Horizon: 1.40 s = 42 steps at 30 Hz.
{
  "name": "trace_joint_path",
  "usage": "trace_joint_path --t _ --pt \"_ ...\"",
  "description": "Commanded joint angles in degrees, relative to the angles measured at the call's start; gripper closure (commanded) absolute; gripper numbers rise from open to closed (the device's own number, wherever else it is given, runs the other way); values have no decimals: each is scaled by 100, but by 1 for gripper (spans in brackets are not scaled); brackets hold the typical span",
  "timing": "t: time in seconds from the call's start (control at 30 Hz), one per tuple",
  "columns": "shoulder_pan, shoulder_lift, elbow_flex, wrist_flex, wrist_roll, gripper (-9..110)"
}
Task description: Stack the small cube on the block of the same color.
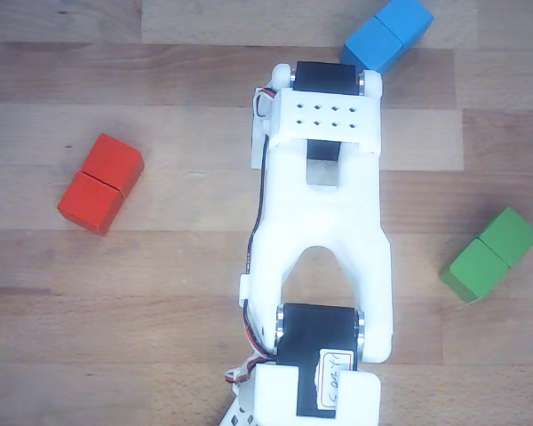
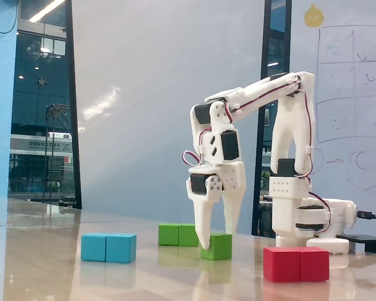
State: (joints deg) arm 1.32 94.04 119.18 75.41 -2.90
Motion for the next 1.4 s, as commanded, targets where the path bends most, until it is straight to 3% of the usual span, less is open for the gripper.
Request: trace_joint_path --t 0.0,0.33,0.7,1.37 --pt "53 44 -404 -193 -18 83" --pt "53 44 -396 -193 -26 94" --pt "299 387 -659 -185 -26 94" --pt "3120 1063 -1767 -176 -44 94"
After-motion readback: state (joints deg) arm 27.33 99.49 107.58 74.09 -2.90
